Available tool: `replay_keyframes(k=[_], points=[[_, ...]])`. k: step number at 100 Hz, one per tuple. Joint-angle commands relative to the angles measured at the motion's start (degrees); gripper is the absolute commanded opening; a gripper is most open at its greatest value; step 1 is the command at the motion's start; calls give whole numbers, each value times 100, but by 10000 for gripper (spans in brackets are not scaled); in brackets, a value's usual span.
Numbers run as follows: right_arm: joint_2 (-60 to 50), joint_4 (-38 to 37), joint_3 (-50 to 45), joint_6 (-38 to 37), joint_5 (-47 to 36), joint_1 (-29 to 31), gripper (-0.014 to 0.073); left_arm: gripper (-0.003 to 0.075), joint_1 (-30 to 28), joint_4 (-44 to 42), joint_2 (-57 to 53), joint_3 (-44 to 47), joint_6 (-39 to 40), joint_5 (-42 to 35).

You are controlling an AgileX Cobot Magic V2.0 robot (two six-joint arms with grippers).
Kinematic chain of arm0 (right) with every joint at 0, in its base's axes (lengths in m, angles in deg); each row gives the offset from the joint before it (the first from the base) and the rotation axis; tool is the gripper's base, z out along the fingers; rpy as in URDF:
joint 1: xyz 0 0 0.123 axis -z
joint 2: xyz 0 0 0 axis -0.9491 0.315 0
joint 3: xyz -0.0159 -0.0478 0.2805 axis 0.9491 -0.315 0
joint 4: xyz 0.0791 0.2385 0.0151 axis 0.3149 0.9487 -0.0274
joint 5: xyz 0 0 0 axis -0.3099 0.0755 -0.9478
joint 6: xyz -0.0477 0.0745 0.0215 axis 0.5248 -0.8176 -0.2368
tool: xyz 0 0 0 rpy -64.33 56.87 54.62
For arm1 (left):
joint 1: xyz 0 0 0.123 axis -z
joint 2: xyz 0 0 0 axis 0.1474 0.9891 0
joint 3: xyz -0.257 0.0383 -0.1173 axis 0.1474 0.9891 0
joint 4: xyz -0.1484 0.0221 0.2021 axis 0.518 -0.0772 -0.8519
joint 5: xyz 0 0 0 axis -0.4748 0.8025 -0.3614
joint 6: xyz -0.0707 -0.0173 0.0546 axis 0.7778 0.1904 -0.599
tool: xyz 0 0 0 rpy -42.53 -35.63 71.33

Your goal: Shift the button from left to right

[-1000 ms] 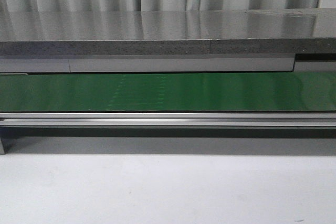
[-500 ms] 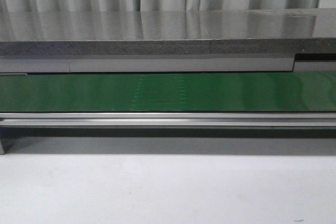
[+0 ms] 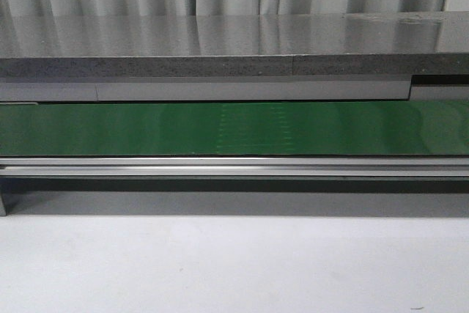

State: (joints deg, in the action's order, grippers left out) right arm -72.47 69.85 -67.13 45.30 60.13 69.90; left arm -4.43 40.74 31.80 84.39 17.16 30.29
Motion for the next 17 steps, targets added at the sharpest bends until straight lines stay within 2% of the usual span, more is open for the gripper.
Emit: replay_keyframes(k=[1,17], points=[[-107,-60,-6,-8,-426,2,-68,5,44,0,-206,228,56,-467],[-107,-60,-6,-8,-426,2,-68,5,44,0,-206,228,56,-467]])
